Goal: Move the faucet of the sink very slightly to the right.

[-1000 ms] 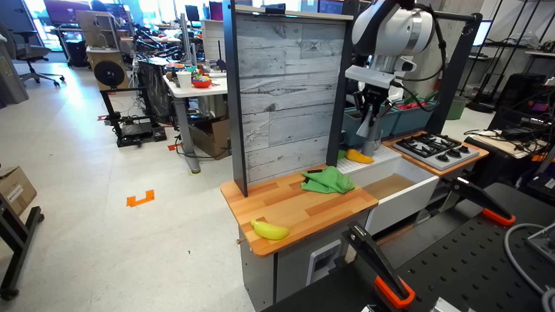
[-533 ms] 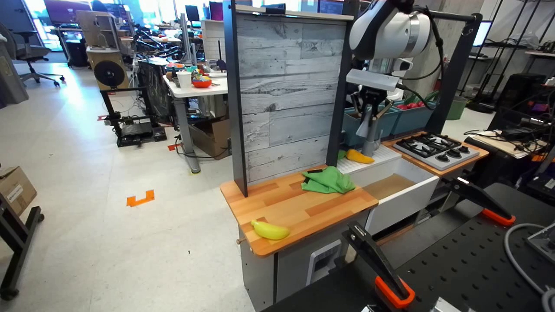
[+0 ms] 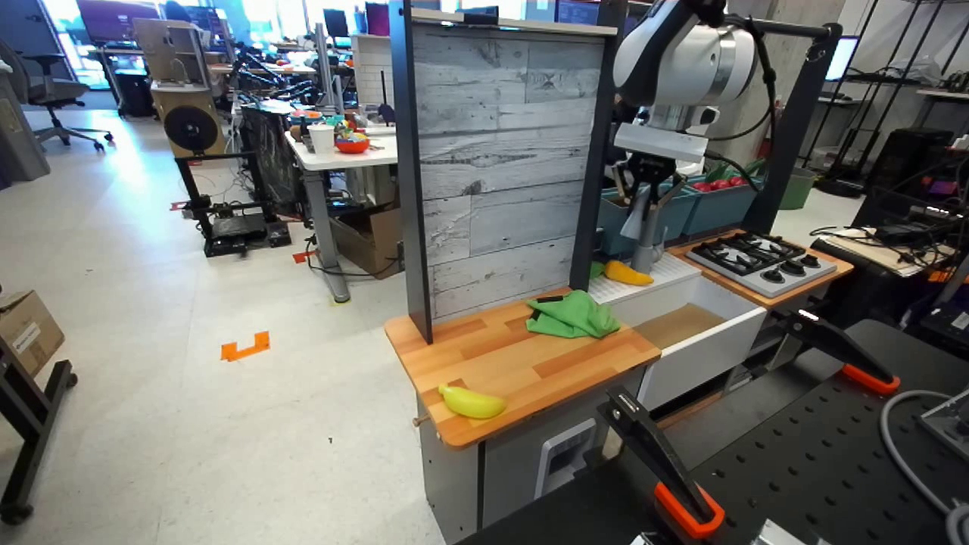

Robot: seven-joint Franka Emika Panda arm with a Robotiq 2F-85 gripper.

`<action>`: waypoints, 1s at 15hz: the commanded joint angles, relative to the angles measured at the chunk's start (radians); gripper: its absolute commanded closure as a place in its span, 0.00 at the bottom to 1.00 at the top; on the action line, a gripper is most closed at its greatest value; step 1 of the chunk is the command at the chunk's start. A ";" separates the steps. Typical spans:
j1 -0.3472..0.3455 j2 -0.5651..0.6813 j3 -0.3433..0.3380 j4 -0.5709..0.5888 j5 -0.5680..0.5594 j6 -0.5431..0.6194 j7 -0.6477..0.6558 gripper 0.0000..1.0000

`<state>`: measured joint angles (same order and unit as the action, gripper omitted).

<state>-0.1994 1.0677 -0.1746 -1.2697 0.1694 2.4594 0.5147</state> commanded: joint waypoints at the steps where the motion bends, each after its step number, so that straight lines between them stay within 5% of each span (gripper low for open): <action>1: -0.036 0.044 0.021 -0.020 0.028 0.077 -0.092 0.93; 15: -0.086 -0.034 0.053 -0.165 0.091 0.128 -0.227 0.93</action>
<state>-0.2522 1.0523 -0.1429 -1.3585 0.2417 2.5496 0.3412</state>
